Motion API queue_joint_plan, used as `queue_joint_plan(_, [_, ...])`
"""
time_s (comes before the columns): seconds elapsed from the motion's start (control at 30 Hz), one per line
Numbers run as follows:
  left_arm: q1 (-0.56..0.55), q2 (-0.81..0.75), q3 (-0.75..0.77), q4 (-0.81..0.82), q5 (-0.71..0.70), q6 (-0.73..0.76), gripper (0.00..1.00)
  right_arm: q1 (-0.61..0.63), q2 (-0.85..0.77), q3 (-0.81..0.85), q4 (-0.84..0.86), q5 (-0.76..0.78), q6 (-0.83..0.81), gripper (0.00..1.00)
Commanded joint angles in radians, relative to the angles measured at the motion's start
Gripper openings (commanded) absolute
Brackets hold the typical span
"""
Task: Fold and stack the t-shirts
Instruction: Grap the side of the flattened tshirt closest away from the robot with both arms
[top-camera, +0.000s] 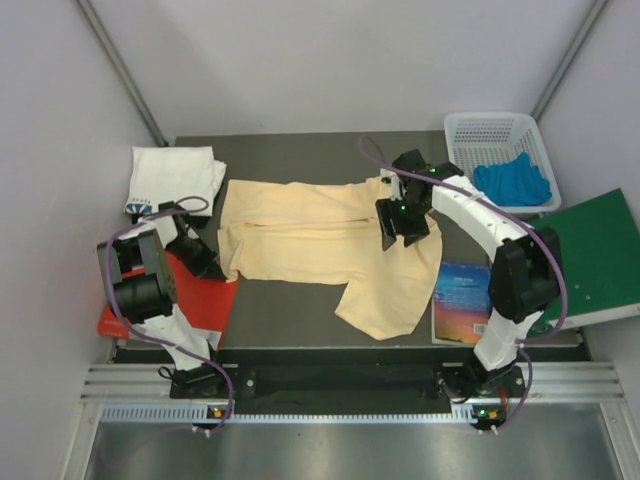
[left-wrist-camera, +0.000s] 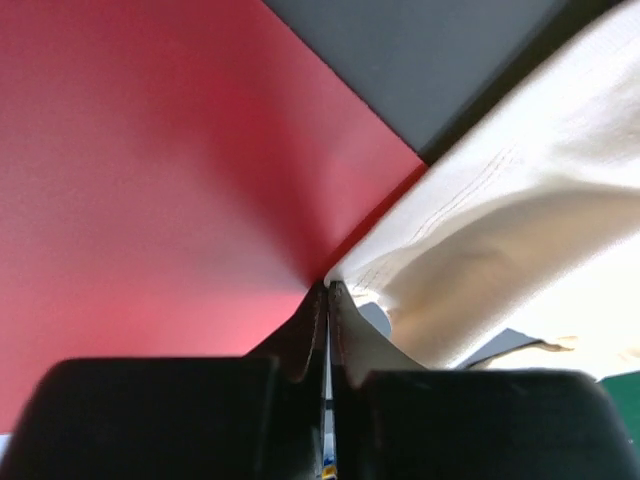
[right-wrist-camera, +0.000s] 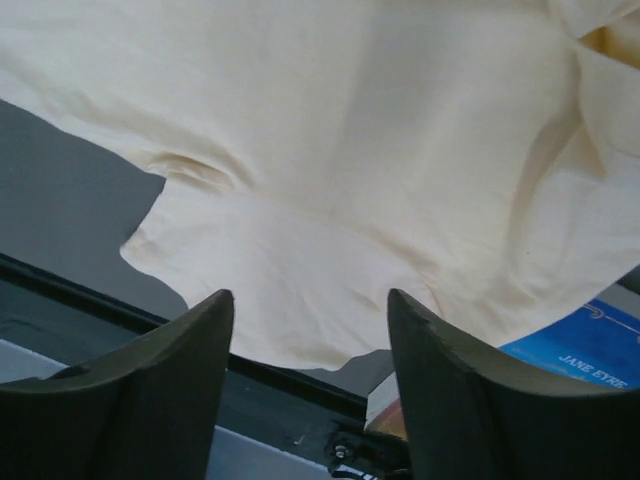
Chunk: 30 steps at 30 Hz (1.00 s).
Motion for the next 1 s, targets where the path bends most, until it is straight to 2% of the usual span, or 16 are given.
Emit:
queue_joint_plan(0.0, [0.004, 0.059, -0.010, 0.085, -0.041, 0.021, 0.00, 0.125, -0.070, -0.025, -0.034, 0.016, -0.005, 0.68])
queue_joint_plan(0.13, [0.002, 0.046, 0.035, 0.055, -0.048, 0.042, 0.00, 0.208, -0.107, -0.109, -0.050, 0.033, 0.043, 0.77])
queue_joint_plan(0.33, [0.002, 0.033, 0.131, -0.019, -0.060, 0.077, 0.00, 0.300, -0.217, -0.270, -0.045, 0.053, 0.138, 0.80])
queue_joint_plan(0.47, [0.002, 0.031, 0.200, -0.059, -0.041, 0.093, 0.00, 0.389, -0.253, -0.308, -0.045, 0.145, 0.195, 0.81])
queue_joint_plan(0.73, [0.004, 0.026, 0.238, -0.091, 0.045, 0.104, 0.00, 0.681, -0.142, -0.292, -0.048, 0.440, 0.288, 0.77])
queue_joint_plan(0.8, [0.006, 0.029, 0.238, -0.094, 0.055, 0.110, 0.00, 0.731, -0.090, -0.294, -0.048, 0.467, 0.298, 0.68])
queue_joint_plan(0.97, [0.013, 0.033, 0.235, -0.085, 0.070, 0.114, 0.00, 0.800, -0.049, -0.334, 0.021, 0.493, 0.296, 0.67])
